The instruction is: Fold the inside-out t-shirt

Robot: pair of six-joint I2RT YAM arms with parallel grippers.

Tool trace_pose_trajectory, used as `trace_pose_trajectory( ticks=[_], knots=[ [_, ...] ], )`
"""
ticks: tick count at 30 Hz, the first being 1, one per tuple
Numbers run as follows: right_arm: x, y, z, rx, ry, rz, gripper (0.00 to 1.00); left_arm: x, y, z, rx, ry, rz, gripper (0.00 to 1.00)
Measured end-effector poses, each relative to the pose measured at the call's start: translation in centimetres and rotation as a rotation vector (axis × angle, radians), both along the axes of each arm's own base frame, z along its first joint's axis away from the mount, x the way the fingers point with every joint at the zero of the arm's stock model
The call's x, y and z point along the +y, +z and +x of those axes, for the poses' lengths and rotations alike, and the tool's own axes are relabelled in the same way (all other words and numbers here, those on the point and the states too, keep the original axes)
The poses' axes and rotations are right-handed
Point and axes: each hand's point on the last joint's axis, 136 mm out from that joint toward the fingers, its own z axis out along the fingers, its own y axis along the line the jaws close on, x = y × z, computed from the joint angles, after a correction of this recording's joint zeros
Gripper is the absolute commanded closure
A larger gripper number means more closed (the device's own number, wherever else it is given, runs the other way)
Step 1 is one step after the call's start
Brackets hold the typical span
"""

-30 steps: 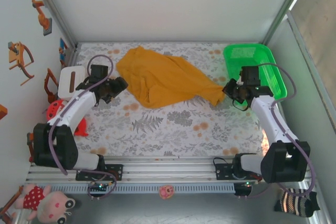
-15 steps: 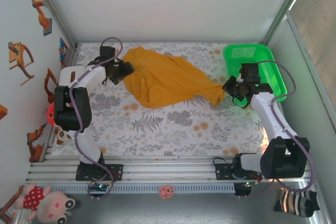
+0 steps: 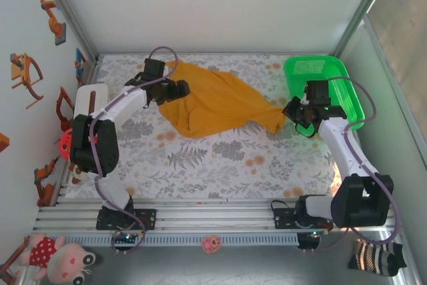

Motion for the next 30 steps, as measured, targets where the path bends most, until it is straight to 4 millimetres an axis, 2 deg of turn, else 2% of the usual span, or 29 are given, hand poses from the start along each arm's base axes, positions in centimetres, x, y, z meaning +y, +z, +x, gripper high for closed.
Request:
trace_pose_trajectory(
  ticks=[4, 6, 7, 9, 11, 12, 13, 16, 19, 21, 24, 26, 28, 30],
  knots=[
    [0.0, 0.0, 0.0, 0.000, 0.000, 0.001, 1.00, 0.1, -1.6, -0.4, 0.035, -0.004, 0.064, 0.16],
    [0.0, 0.0, 0.0, -0.001, 0.000, 0.001, 1.00, 0.2, -2.6, -0.4, 0.056, -0.004, 0.088, 0.20],
    [0.0, 0.0, 0.0, -0.002, 0.000, 0.001, 1.00, 0.2, -3.2, -0.4, 0.068, -0.005, 0.099, 0.25],
    [0.0, 0.0, 0.0, -0.002, 0.000, 0.001, 1.00, 0.1, -3.9, -0.3, 0.084, -0.011, 0.115, 0.44],
    [0.0, 0.0, 0.1, -0.003, 0.000, 0.001, 1.00, -0.2, -4.4, 0.2, 0.089, -0.018, 0.123, 0.83],
    [0.0, 0.0, 0.1, -0.003, -0.001, 0.001, 1.00, -0.2, -4.5, 0.4, 0.091, -0.020, 0.126, 0.96],
    [0.0, 0.1, 0.1, -0.003, -0.001, 0.002, 1.00, -0.3, -4.4, 0.6, 0.089, -0.022, 0.126, 1.00],
    [0.1, 0.5, 0.6, -0.003, -0.001, 0.008, 1.00, -0.4, -2.8, 1.7, 0.070, -0.021, 0.130, 1.00],
    [0.6, 3.2, 3.2, -0.040, 0.006, 0.029, 1.00, 0.2, 1.9, 4.1, -0.012, 0.013, 0.090, 1.00],
    [0.9, 7.1, 6.1, -0.119, 0.010, 0.059, 1.00, 2.0, 6.5, 5.8, -0.100, 0.077, 0.032, 1.00],
    [0.7, 14.4, 10.1, -0.276, 0.001, 0.117, 1.00, 7.2, 15.3, 7.2, -0.272, 0.221, -0.073, 1.00],
    [0.0, 20.2, 12.2, -0.404, -0.016, 0.167, 1.00, 11.4, 22.4, 7.0, -0.420, 0.325, -0.139, 1.00],
    [-0.9, 24.7, 13.0, -0.511, -0.037, 0.219, 1.00, 14.7, 28.9, 5.8, -0.562, 0.398, -0.198, 1.00],
    [-1.9, 28.0, 13.1, -0.592, -0.061, 0.273, 1.00, 16.3, 33.7, 4.2, -0.671, 0.429, -0.250, 1.00]
  ],
)
